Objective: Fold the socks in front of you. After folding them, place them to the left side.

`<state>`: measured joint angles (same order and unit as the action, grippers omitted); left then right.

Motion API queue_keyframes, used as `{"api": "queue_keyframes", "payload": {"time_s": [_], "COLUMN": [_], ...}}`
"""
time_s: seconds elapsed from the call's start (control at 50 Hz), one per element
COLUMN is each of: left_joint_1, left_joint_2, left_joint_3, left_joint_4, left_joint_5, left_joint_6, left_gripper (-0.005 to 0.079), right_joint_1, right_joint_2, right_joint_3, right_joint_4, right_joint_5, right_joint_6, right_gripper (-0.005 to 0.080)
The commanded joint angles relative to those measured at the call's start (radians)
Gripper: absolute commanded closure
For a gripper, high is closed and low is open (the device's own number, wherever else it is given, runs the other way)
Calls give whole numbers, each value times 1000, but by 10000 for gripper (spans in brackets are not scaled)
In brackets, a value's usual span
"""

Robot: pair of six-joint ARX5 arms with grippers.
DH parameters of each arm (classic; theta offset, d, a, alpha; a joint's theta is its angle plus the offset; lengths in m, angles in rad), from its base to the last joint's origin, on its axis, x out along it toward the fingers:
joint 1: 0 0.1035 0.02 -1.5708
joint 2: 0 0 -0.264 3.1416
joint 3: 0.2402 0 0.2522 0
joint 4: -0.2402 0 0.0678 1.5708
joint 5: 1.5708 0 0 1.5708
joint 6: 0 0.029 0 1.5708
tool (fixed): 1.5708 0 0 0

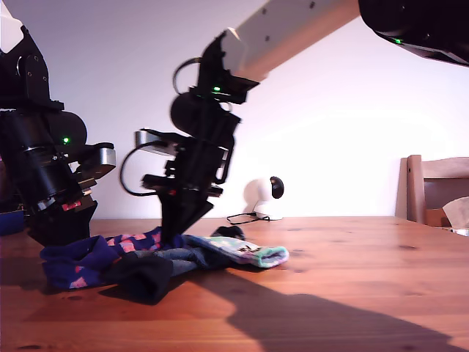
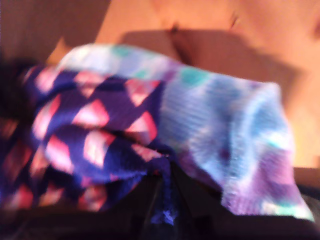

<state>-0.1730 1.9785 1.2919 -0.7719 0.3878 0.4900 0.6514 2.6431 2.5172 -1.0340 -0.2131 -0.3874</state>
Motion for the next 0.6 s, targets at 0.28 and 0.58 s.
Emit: {"api": "queue_keyframes", "payload": {"time_s": [0.28, 0.58], "left_joint_1": [5, 0], "left_joint_2": [58, 57], "left_joint_3": [-52, -51], "left_joint_4": [-88, -44], "left_joint_5": [15, 164], "left_joint_6": [-21, -47], "left_gripper": [764, 764], "right_joint_1": [2, -10], "right_joint_2": [-13, -13], "right_joint_3": [-8, -8], "right_joint_4": [105, 77], "right_joint_5": [187, 275], "right_joint_6": [79, 85], "right_gripper": [765, 765]}}
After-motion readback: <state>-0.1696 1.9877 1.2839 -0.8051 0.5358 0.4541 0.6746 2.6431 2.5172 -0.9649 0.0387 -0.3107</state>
